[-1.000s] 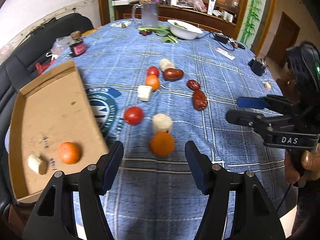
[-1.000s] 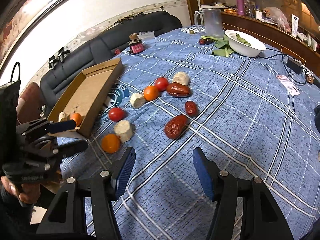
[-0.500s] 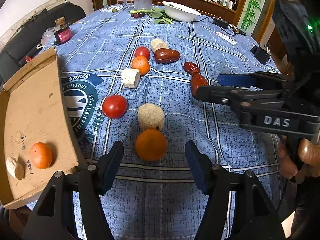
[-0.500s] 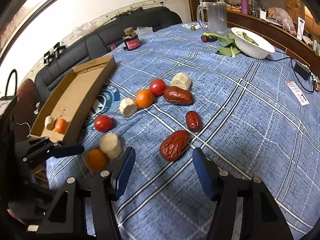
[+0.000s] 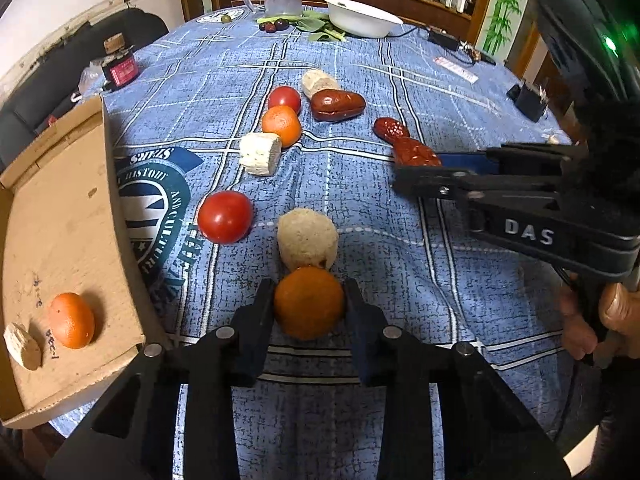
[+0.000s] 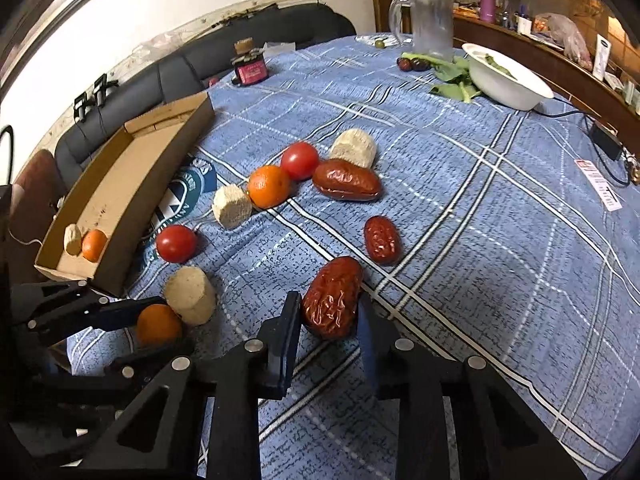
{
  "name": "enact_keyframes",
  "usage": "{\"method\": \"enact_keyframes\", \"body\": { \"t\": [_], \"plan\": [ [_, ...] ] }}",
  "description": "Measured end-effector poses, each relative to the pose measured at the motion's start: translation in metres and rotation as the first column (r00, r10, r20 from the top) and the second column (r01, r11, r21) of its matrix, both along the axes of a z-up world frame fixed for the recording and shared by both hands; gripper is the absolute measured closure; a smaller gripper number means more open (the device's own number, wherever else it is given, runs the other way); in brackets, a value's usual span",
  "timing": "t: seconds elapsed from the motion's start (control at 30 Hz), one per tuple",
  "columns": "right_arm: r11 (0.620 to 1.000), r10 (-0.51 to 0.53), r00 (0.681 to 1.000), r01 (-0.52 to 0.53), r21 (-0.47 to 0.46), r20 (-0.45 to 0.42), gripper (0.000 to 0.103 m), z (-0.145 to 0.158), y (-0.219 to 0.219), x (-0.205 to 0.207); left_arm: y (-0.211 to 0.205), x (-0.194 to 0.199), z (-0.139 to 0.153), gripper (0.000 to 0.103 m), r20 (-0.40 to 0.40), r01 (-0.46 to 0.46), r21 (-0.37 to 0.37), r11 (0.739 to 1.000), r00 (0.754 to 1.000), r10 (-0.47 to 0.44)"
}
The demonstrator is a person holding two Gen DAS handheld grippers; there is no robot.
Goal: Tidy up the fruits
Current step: 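Grasp a mandarin with the left tool while the right tool grasps a red date, then carry the mandarin and the red date in both tools over the tray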
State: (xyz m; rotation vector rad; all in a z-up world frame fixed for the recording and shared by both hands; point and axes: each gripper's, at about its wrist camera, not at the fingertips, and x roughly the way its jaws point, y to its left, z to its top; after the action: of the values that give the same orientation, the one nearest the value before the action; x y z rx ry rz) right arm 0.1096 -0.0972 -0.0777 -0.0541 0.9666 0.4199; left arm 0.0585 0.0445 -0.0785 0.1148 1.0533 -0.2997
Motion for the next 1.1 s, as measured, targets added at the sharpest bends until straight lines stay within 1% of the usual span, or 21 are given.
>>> {"method": "enact_keyframes", "body": {
  "t": [0.07,0.33,0.77,1.1],
  "plan": [
    [1.0,-0.006,1.0,0.006,0.018,0.009,0.075,0.006,-0.003,-0.004,0.004,-0.001,0.003,0.073,0.002,-0.005,-0.014,1.0,1.0,0.005],
    [0.997,-0.001,0.999,-0.002,0.074,0.038,0.076,0.029,-0.007,-0.024,0.008,-0.013,0.021,0.073,0.047,-0.006,-0.029,1.0,0.999,0.008],
    [0.995,0.041,0.997,-0.047,0.091,0.067,0.076,0.042,0.01,-0.042,0.027,-0.024,0.04,0.073,0.103,-0.041,-0.029,0.999,0.994,0.044],
    [0.993,0.075,0.994,-0.082,0.087,0.082,0.076,0.05,0.029,-0.047,0.045,-0.027,0.047,0.073,0.122,-0.077,-0.035,0.996,0.989,0.08]
  ]
}}
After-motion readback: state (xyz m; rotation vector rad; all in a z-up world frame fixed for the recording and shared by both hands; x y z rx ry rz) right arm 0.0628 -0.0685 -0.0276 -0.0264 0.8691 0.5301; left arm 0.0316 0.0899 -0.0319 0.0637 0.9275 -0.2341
